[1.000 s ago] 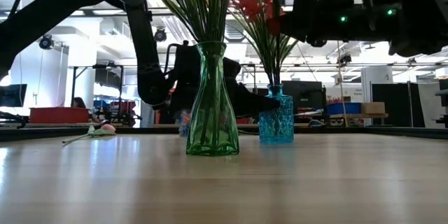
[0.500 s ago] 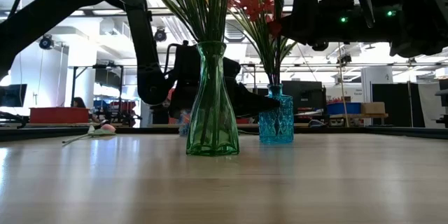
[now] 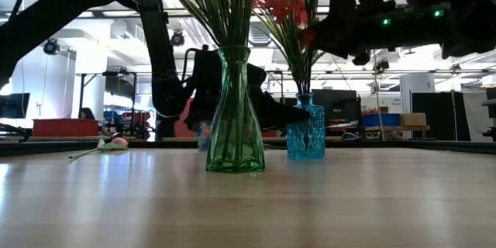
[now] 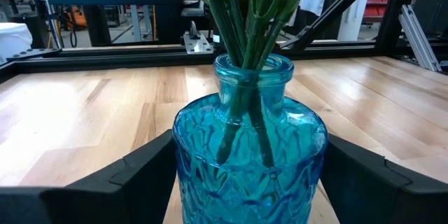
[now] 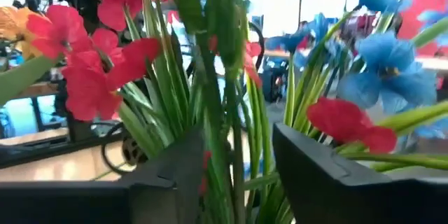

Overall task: Sort flowers into vase by color
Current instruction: Put the red flowers into the blue flower vase

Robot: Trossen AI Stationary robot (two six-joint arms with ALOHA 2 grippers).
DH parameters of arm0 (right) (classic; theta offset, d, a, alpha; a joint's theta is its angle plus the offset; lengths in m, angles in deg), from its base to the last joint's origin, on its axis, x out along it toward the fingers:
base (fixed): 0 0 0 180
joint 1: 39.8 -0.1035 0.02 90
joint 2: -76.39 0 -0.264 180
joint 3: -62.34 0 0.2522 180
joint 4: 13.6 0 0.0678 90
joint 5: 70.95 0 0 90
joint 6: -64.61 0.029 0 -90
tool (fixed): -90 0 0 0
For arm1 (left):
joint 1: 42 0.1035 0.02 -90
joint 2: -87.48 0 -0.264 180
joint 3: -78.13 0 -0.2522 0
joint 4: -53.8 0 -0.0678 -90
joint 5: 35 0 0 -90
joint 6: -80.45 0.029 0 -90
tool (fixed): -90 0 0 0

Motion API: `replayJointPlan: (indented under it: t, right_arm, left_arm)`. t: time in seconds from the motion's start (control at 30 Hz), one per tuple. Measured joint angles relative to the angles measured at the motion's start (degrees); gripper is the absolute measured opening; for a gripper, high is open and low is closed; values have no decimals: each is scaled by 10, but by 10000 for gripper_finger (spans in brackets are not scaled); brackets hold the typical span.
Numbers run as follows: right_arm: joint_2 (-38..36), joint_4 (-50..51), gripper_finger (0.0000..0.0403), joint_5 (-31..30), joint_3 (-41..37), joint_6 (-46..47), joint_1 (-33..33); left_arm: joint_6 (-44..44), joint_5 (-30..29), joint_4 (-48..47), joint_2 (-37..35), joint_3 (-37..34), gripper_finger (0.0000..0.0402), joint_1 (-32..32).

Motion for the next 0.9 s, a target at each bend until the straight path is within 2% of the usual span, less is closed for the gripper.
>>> replayJointPlan:
  t: [0.23,0.47,0.6,0.9]
  right_arm:
    - [-104,207,221,5,9,88,0]
    - [-180,406,232,5,43,150,-3]
    - [-198,440,227,5,59,148,-7]
    - [-203,444,207,1,83,106,-19]
  left_arm:
    - [-2,-5,2,0,0,288,0]
    - [-5,-25,4,0,0,288,0]
    - [-5,-36,4,0,0,288,0]
    - [-5,-39,2,0,0,288,0]
